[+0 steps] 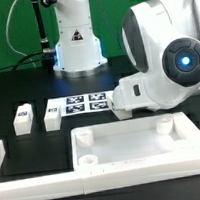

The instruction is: Assemble desk

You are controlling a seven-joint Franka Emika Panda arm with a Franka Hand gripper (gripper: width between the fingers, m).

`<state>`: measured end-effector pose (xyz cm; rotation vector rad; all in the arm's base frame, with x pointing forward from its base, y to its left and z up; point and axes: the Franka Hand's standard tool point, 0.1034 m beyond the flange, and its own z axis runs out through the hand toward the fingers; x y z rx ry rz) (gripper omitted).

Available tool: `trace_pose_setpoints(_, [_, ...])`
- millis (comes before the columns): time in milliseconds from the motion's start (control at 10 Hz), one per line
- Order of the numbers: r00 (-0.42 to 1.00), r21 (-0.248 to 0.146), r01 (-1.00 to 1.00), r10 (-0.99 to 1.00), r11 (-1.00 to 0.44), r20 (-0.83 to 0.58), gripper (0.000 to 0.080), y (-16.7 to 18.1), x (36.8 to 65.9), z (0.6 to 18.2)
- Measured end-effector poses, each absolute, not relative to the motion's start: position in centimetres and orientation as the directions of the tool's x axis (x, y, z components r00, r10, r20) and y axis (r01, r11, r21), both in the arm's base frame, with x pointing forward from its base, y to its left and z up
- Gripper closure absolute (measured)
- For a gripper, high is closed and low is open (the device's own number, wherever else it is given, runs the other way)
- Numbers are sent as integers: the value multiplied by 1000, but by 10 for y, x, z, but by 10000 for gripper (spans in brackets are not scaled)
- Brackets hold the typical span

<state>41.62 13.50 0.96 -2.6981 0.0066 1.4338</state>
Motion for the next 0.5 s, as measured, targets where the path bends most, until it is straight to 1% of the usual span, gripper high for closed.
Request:
trace_pose_setpoints(200, [560,-74,-44,37,-996,-828,151,135,416,9])
trace_pose_setpoints(300, [560,-74,-44,37,-996,-828,178,135,416,9])
trace_pose_setpoints(500, [560,-75,-43,38,-996,-828,459,135,416,9])
